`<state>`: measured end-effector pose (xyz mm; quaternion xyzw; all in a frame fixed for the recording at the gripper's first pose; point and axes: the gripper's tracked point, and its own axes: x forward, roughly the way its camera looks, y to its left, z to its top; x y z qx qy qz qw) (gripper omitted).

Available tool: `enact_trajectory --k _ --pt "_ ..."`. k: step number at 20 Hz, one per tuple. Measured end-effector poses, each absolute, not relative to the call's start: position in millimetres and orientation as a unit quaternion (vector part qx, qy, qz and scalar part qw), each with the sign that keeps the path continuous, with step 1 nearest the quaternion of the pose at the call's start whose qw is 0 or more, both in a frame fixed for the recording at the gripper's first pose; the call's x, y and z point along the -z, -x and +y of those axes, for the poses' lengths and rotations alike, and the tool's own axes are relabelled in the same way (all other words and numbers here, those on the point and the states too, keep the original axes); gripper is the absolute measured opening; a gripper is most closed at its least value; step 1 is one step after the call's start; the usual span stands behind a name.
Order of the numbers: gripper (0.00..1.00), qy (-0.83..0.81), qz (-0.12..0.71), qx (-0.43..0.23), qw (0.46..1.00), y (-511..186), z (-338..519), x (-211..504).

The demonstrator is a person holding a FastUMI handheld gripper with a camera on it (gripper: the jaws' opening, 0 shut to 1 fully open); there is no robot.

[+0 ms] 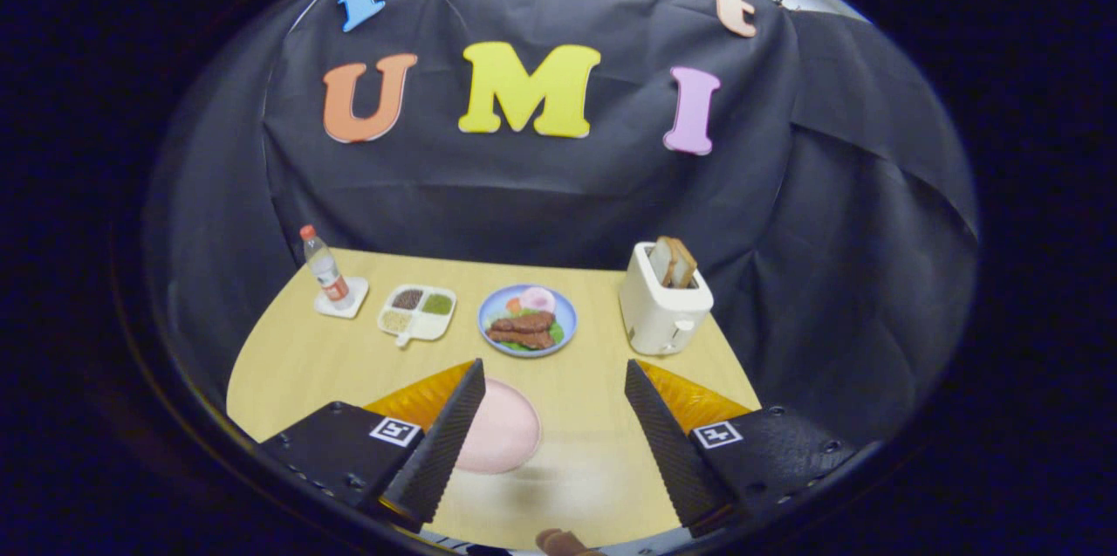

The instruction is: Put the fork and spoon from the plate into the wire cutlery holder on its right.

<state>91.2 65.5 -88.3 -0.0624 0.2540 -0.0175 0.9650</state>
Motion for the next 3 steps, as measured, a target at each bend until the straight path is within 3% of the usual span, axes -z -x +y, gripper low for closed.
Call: enact_trajectory --k 3 --pt "0.97 0.042 0.163 0.018 0.986 -85.7 83.4 46.4"
